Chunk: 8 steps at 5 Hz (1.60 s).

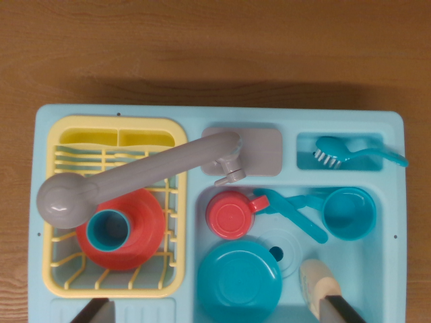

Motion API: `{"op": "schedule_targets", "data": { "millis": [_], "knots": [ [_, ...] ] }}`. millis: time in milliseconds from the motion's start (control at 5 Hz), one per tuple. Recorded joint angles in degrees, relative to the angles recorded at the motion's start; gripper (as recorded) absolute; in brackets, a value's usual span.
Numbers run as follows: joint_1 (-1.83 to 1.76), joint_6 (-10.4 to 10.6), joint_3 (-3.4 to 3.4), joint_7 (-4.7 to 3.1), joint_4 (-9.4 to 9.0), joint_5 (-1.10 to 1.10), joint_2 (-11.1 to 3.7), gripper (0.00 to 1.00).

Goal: Pick detergent from the sink

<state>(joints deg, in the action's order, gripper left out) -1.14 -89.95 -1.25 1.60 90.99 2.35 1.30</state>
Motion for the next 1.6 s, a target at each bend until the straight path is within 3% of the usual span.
{"op": "schedule_targets", "data": {
  "millis": [800,1000,1200,1400,1600],
  "knots": [
    [0.28,1.6,0.33,-0.92,-1.51,-0.18,-0.19,0.00],
    [0.50,2.9,0.60,-1.66,-2.74,-0.33,-0.34,0.00],
    [0.50,2.9,0.60,-1.66,-2.74,-0.33,-0.34,0.00],
    [0.78,4.5,0.93,-2.57,-4.24,-0.51,-0.52,0.00],
    [0.78,4.5,0.93,-2.57,-4.24,-0.51,-0.52,0.00]
  ]
}}
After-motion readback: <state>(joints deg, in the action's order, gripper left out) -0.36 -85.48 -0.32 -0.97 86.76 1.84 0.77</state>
